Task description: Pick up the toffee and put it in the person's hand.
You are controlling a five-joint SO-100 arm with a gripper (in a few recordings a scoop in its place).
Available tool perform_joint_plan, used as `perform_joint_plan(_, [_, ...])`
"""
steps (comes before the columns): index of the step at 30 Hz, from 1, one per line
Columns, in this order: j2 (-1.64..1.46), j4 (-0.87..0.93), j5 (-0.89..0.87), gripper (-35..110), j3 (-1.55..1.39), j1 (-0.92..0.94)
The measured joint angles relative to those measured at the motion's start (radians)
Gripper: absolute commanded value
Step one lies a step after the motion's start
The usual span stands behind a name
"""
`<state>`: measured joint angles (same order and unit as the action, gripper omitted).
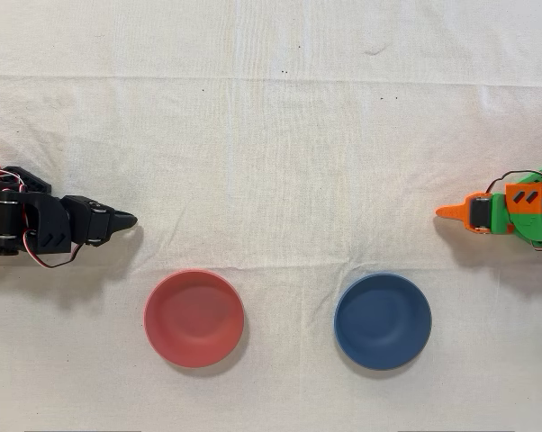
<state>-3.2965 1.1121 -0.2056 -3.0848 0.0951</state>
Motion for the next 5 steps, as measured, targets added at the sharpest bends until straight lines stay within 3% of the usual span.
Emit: perform_joint_plan(5, [0.0,0.0,0.0,0,0.0,0.0])
